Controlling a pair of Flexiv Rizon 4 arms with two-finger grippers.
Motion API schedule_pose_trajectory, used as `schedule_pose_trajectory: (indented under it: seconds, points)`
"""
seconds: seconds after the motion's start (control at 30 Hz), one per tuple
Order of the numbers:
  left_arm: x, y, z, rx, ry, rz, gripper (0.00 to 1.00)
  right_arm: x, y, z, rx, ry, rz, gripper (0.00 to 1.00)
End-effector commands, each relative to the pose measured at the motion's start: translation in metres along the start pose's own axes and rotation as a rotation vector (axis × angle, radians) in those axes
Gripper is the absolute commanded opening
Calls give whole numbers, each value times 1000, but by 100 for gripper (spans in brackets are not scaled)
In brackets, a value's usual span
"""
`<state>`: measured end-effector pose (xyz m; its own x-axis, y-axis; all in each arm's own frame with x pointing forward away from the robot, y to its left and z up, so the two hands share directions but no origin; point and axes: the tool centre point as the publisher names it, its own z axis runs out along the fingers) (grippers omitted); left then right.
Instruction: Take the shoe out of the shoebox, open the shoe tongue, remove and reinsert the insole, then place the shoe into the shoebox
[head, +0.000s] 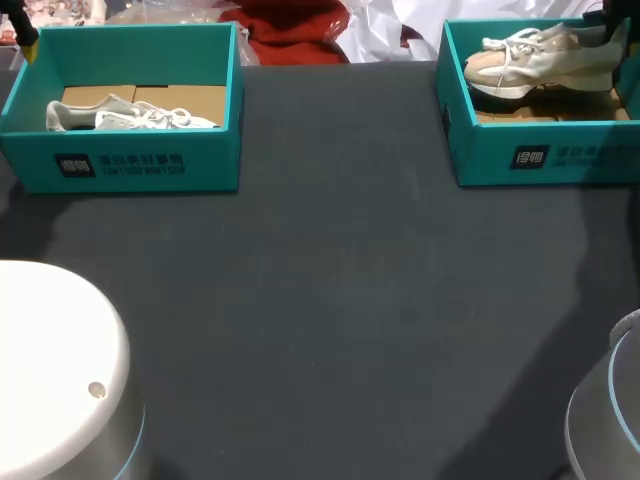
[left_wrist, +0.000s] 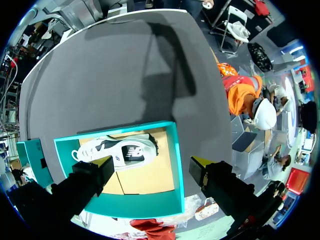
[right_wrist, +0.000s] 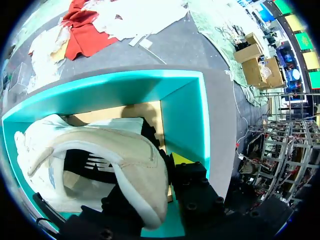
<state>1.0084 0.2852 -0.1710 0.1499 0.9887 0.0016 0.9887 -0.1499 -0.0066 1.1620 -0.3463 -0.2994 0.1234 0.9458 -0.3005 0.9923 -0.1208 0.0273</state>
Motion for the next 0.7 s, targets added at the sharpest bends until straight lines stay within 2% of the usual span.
schedule_pose_trajectory:
  seconds: [0.03, 0.4, 0.7]
  points:
    - [0, 0, 0, 0, 2, 2, 100, -6, -15, -42, -31, -21, 10, 0]
    - [0, 0, 0, 0, 2, 2, 100, -18, -17, -77, -57, -95, 19, 0]
    - [0, 0, 0, 0, 2, 2, 100, -27, -19, -93, -85, -114, 12, 0]
